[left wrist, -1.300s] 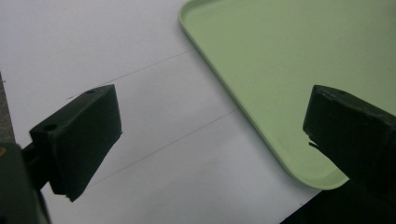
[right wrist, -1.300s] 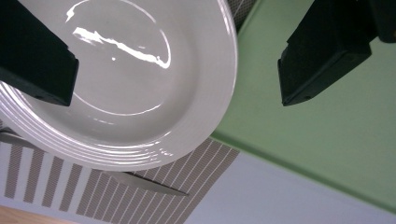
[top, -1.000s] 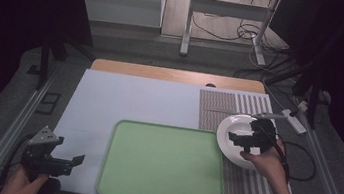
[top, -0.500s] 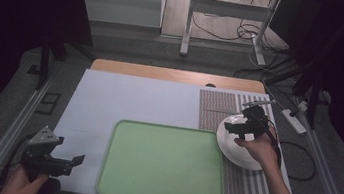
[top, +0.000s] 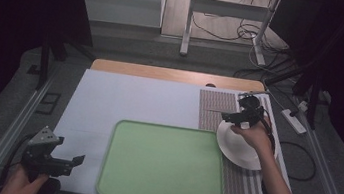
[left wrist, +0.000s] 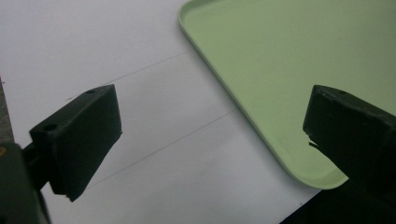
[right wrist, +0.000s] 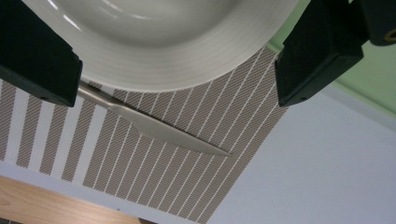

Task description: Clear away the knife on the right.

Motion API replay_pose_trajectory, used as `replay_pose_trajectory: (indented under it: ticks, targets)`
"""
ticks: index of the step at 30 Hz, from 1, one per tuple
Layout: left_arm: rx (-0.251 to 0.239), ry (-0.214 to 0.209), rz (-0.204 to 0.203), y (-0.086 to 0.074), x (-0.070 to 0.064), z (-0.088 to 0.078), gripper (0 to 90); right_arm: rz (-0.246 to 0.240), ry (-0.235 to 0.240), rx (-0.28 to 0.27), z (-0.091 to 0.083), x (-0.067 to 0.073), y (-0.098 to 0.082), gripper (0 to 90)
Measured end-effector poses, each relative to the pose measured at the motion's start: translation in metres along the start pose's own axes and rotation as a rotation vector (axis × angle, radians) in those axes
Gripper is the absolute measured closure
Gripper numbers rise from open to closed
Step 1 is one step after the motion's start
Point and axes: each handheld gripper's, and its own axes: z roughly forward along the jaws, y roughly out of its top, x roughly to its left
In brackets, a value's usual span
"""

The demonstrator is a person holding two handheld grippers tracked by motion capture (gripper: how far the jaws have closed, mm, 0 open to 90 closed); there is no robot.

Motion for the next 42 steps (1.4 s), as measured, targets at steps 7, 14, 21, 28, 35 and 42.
replay_pose_trajectory:
  ticks: [7, 14, 21, 28, 35, 42]
  targets:
    - [0.0, -0.001, 0.0, 0.0, 0.0, 0.0, 4.5, 0.034, -0.036, 0.018, 0.012, -0.021, 0.006, 1.1]
    - [0.001, -0.002, 0.0, 0.0, 0.0, 0.0, 4.5, 0.063, -0.086, 0.043, 0.024, -0.045, 0.011, 2.6]
    - [0.002, -0.003, 0.0, 0.0, 0.0, 0.0, 4.5, 0.06, -0.098, 0.067, 0.031, -0.068, 0.014, 28.7]
    - [0.004, -0.003, 0.0, 0.0, 0.0, 0.001, 4.5, 0.08, -0.09, 0.139, 0.041, -0.089, 0.012, 68.8]
    - [0.004, -0.004, -0.002, 0.0, 0.001, 0.001, 4.6, 0.09, -0.093, 0.166, 0.053, -0.107, 0.006, 90.0]
    - [0.003, -0.003, 0.002, 0.0, 0.0, 0.001, 4.6, 0.088, -0.144, 0.187, 0.064, -0.116, -0.005, 90.0]
